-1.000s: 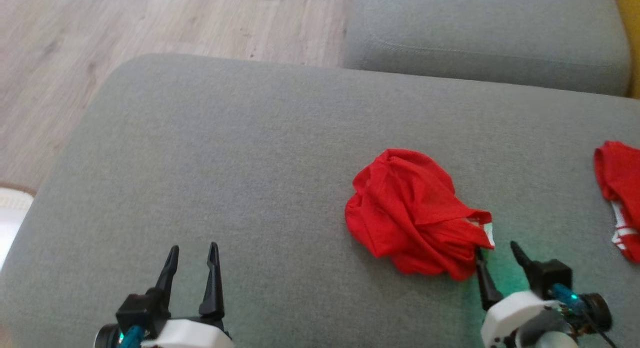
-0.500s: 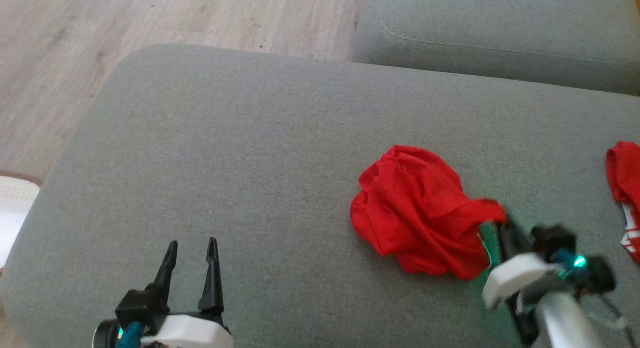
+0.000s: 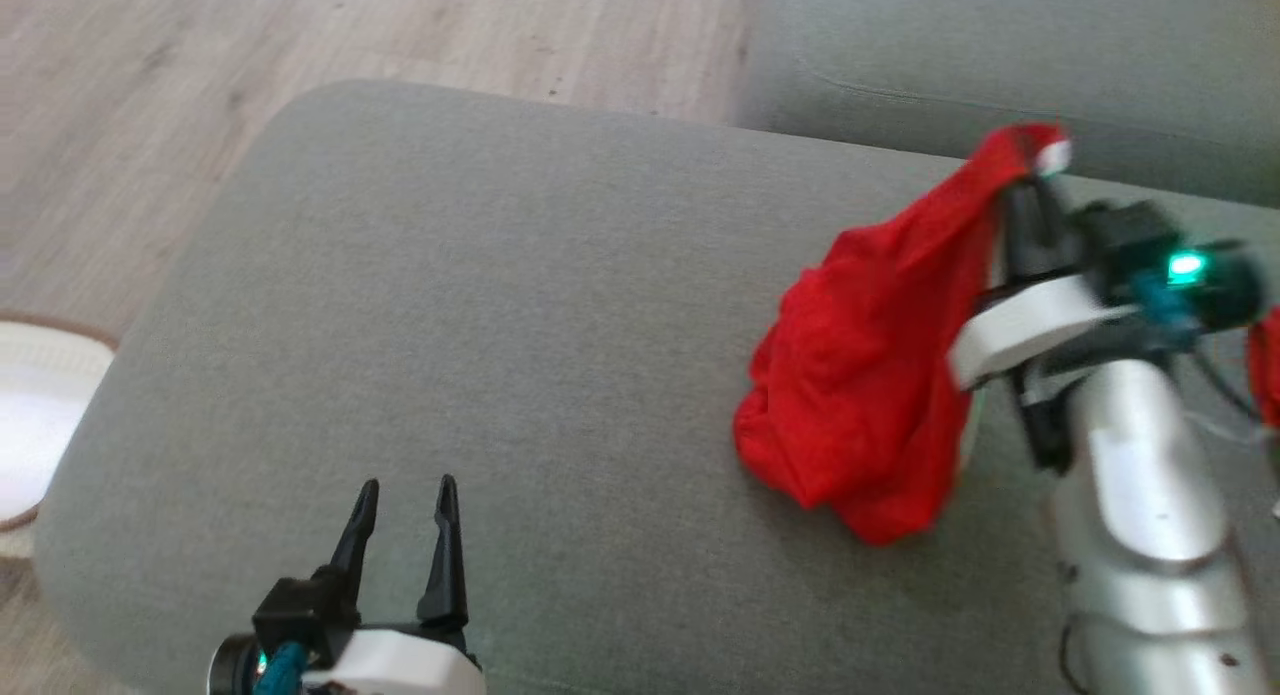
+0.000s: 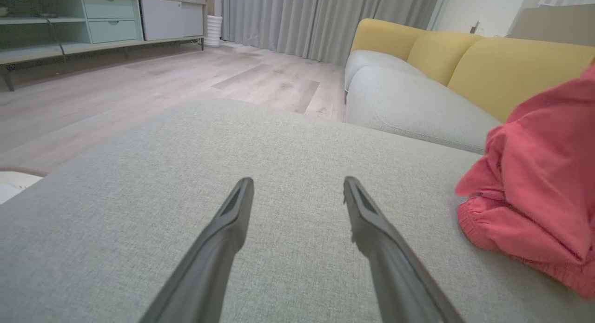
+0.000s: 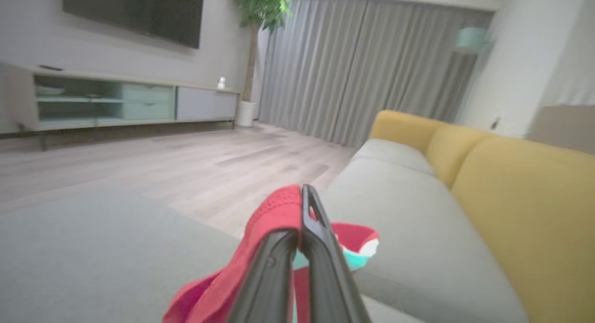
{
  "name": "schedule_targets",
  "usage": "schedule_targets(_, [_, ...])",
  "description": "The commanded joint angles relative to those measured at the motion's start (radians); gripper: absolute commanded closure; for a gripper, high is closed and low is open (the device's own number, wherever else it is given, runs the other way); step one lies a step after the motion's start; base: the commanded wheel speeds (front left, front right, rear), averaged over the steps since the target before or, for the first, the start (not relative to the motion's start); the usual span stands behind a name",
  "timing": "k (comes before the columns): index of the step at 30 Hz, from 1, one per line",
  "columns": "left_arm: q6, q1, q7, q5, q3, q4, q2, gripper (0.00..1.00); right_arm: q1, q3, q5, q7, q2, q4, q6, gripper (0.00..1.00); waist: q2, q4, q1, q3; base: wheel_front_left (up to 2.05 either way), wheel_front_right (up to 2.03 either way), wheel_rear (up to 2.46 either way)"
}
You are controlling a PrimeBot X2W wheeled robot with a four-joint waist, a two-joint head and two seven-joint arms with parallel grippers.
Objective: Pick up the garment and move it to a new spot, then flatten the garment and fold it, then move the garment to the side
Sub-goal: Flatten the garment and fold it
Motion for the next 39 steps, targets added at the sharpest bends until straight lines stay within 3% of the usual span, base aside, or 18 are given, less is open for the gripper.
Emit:
schedule_targets(1, [-0.003, -0.064, -0.012, 0.009, 0.034, -0.024, 0.007, 0.0, -0.04, 0.056, 0.022, 0.007, -0.001, -0.017, 0.007, 1.0, 0.0, 0.025, 0.0, 0.006, 0.0, 0.0, 0.0])
schedule_targets(12, [-0.026, -0.108, -0.014, 0.016, 0.01, 0.0, -0.02, 0.0, -0.058, 0.515, 0.291, 0.014, -0.001, 0.128, 0.007, 1.0, 0.0, 0.156, 0.0, 0.035, 0.0, 0.0, 0.0])
schedule_targets(13, [-0.027, -0.11, -0.014, 0.017, 0.009, 0.003, -0.022, 0.0, -0.062, 0.539, 0.302, 0.016, -0.001, 0.141, 0.007, 0.94, 0.0, 0.163, 0.0, 0.035, 0.0, 0.0, 0.0])
schedule_targets(14, [-0.029, -0.112, -0.015, 0.018, 0.006, 0.005, -0.025, 0.0, -0.065, 0.56, 0.312, 0.02, -0.001, 0.155, 0.007, 0.63, 0.0, 0.172, 0.0, 0.035, 0.0, 0.0, 0.0])
schedule_targets(15, [-0.03, -0.114, -0.015, 0.018, 0.004, 0.007, -0.027, 0.0, -0.071, 0.585, 0.317, 0.02, -0.001, 0.165, 0.007, 0.04, 0.0, 0.178, 0.0, 0.035, 0.0, 0.0, 0.0])
schedule_targets(16, [-0.031, -0.115, -0.015, 0.019, 0.002, 0.01, -0.029, 0.0, -0.077, 0.61, 0.325, 0.02, -0.001, 0.173, 0.007, 0.0, 0.0, 0.183, 0.0, 0.035, 0.0, 0.0, 0.0])
schedule_targets(22, [-0.029, -0.107, -0.019, 0.017, 0.007, 0.019, -0.031, 0.0, -0.095, 0.725, 0.39, 0.026, -0.001, 0.173, 0.007, 0.0, 0.0, 0.177, 0.0, 0.027, 0.0, 0.0, 0.0])
schedule_targets(30, [-0.017, -0.08, -0.023, 0.012, 0.025, 0.012, -0.017, 0.0, -0.065, 0.678, 0.352, 0.007, -0.001, 0.162, 0.007, 0.0, 0.0, 0.105, 0.0, 0.01, 0.0, 0.0, 0.0])
schedule_targets(39, [-0.021, -0.087, -0.022, 0.012, 0.017, 0.008, -0.018, 0.0, -0.039, 0.732, 0.322, 0.068, -0.001, 0.156, 0.007, 0.0, 0.0, 0.084, 0.0, 0.007, 0.0, 0.0, 0.0])
